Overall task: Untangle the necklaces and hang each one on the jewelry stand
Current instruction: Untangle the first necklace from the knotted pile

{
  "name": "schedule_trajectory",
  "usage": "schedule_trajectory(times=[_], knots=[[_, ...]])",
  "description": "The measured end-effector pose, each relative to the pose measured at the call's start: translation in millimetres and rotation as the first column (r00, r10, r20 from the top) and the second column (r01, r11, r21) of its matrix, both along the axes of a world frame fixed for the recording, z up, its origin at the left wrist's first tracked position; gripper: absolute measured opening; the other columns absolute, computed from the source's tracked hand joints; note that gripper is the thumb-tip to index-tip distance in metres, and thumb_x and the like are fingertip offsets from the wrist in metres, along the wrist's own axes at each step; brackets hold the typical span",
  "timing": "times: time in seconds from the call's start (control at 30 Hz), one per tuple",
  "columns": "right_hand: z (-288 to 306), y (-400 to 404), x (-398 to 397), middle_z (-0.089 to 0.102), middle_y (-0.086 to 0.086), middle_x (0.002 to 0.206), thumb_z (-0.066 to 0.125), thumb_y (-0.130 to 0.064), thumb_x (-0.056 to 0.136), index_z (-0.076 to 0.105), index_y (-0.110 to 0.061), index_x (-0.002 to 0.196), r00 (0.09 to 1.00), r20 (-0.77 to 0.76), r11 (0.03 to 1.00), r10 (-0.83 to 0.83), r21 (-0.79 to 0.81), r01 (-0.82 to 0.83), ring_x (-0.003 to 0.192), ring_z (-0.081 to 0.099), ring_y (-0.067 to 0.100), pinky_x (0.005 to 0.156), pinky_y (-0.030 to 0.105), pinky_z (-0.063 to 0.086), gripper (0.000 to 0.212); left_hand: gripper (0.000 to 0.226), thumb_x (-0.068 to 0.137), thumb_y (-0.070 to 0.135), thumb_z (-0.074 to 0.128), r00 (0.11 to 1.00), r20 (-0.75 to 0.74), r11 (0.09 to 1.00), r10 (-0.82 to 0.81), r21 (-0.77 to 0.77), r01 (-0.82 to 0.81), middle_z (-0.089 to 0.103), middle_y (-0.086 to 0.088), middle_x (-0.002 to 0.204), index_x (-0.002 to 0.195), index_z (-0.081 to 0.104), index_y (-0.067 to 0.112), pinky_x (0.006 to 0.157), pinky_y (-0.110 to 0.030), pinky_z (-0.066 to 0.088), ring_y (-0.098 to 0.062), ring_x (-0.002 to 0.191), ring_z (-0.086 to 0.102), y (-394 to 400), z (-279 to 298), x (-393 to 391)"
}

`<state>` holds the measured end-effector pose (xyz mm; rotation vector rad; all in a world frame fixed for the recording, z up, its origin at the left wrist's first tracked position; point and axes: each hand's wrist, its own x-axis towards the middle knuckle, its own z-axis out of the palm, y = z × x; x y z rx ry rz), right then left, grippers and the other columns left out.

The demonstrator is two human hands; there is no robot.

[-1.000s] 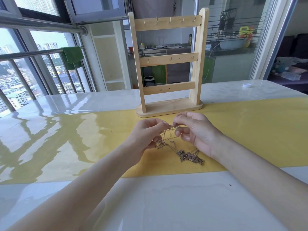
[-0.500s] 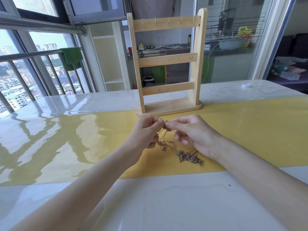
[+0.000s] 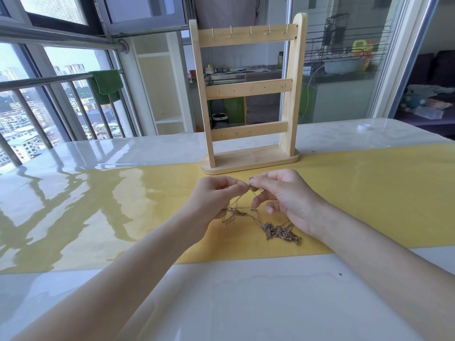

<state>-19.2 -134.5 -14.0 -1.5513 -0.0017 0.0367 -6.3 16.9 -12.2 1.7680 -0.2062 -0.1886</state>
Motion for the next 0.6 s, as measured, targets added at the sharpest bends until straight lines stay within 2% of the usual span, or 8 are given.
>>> schedule_trajectory(times=[0.2,0.37,0.53,0.6], knots=[[1.1,-0.4,-0.3,0.063,0.008,0.084,0.063,-0.005,0.088,0.066,0.003,0.093,0.999,0.023,0.999,0.048,0.013,-0.048,0.052,0.058,0.013,0.037,0.018,0.036,0.01,0.011,0.091,0.018,0.06,0.996,-0.087,0.998,-0.036,-0.062,0.031,0.026,0.004,0.061,0.082,0.065,0.014,0.039,-0.015,0.024,-0.007,0.044,0.024,0.0,0.4,-0.4],[0.6,-2.7,-0.1,0.061,0.002,0.068,0.071,-0.005,0.08,0.069,0.004,0.093,0.997,0.009,0.997,0.078,0.003,-0.078,0.048,0.049,0.007,0.037,0.016,0.033,0.016,0.017,0.091,0.013,0.058,0.992,-0.125,0.991,-0.032,-0.136,0.015,0.045,0.005,0.069,0.075,0.055,0.017,0.038,-0.014,0.027,-0.007,0.046,0.031,2.1,1.7,-1.9],[-2.7,-4.3,-1.4,0.063,0.0,0.069,0.07,-0.005,0.081,0.068,-0.005,0.083,0.996,0.016,0.996,0.089,-0.004,-0.089,0.05,0.05,0.008,0.038,0.017,0.034,0.003,0.011,0.09,0.012,0.061,0.977,-0.197,0.983,-0.075,-0.179,0.04,0.052,0.002,0.076,0.079,0.059,0.013,0.038,-0.015,0.029,-0.007,0.049,0.045,3.5,4.8,-2.4],[-2.0,-2.7,-2.7,0.064,0.0,0.07,0.064,-0.005,0.085,0.063,-0.008,0.079,0.992,0.007,0.992,0.124,0.002,-0.124,0.052,0.05,0.011,0.037,0.018,0.033,0.007,0.01,0.091,0.013,0.058,0.972,-0.211,0.983,-0.107,-0.168,0.072,0.052,0.001,0.079,0.081,0.061,0.01,0.038,-0.016,0.029,-0.009,0.051,0.046,1.6,4.8,-3.8]])
